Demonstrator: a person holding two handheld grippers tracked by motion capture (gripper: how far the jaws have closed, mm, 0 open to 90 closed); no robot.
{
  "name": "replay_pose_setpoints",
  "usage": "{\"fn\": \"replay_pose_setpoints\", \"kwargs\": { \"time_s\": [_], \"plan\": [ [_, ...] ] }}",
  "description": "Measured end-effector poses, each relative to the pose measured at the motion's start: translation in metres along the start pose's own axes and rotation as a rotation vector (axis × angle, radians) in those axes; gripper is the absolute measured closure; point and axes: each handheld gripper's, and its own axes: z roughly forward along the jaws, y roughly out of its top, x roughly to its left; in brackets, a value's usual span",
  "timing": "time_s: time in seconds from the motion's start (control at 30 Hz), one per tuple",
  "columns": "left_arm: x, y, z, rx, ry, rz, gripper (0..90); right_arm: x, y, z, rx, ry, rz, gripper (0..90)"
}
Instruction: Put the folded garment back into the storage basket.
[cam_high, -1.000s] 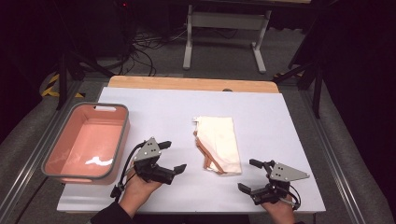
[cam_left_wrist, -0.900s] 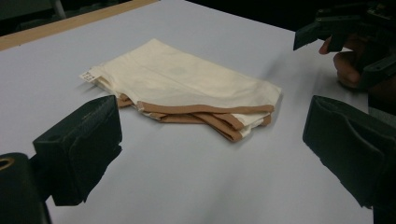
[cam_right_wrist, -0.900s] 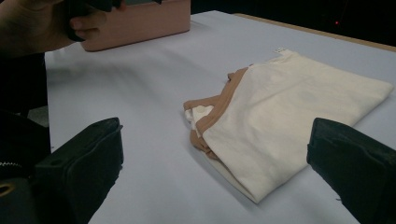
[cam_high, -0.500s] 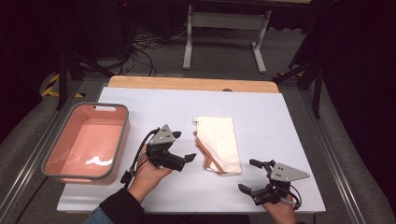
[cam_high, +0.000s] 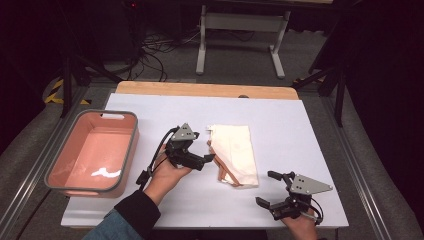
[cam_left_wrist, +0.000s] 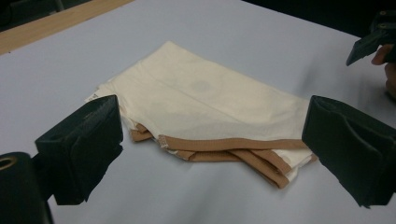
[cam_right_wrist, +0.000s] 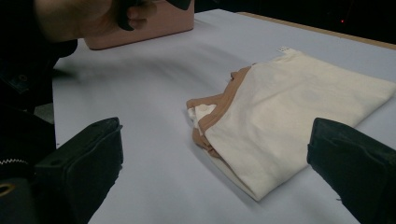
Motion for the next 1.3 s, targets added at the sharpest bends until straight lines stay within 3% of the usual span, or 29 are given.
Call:
{"fn": "replay_pose_setpoints", "kwargs": {
  "time_s": [0.63,0.73,0.83,1.07,1.2,1.3],
  "plan": [
    [0.021,0.009,0.028,0.062,0.043,-0.030,8.4,0.000,-0.001,-0.001,-0.004,0.007,0.003,4.1],
    [0.023,0.009,0.033,0.072,0.038,-0.029,9.3,0.000,-0.001,-0.001,-0.005,0.008,0.003,4.1],
    [0.026,0.010,0.037,0.068,0.015,-0.062,9.9,-0.001,-0.001,-0.001,-0.005,0.010,0.009,4.2],
    [0.029,0.012,0.052,0.082,0.027,-0.053,12.3,0.000,-0.001,-0.002,-0.006,0.016,0.008,4.5],
    [0.035,0.011,0.061,0.095,0.033,-0.107,13.3,0.000,0.000,-0.003,-0.010,0.016,0.006,4.6],
    [0.040,0.012,0.067,0.112,0.059,-0.117,14.3,0.000,-0.001,-0.004,-0.011,0.018,0.007,4.6]
  ]
}}
